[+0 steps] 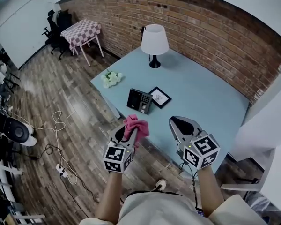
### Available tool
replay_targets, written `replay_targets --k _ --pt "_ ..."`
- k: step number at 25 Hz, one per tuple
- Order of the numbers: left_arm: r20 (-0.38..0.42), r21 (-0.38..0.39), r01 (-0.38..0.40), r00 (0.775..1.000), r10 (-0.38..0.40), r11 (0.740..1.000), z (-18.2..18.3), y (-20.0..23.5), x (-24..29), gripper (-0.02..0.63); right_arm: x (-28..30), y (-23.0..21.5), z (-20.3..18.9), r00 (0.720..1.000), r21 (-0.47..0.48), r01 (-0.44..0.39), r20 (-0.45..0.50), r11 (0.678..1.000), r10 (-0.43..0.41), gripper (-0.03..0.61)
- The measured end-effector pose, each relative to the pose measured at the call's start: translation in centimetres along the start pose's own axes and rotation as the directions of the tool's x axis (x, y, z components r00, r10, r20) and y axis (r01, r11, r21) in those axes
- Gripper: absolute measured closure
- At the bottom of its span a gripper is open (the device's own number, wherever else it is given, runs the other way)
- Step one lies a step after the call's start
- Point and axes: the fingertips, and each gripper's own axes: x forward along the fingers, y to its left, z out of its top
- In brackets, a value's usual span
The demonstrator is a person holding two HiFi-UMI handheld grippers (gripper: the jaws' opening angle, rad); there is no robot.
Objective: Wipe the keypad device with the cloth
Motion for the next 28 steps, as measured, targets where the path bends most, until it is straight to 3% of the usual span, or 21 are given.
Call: replay_targets --k 8,12,20,28 --pt "0.105 0.106 0.009 0.994 -0.020 0.994 5.4 -2.4 -9.4 0.451 -4.1 7.6 3.6 0.997 -0.098 -0.039 0.059 0.994 0.045 0.548" --pt "0.106 0.130 -0.002 0.994 -0.011 0.991 4.9 -3.2 -14.3 0.451 -6.3 11.3 3.5 0.996 -0.116 -0.043 0.072 0.992 0.051 0.548" --pt "0.157 0.103 -0.064 0.987 0.047 0.993 5.0 -5.1 -23.1 0.451 -12.4 17.2 3.5 0.994 -0.123 -0.023 0.099 0.992 0.035 0.549" --pt "0.178 0.125 -0.058 0.983 0.035 0.990 5.4 -8.4 -28.6 0.451 -17.5 21.2 3.1 0.994 -0.147 0.003 0.109 0.989 0.013 0.549"
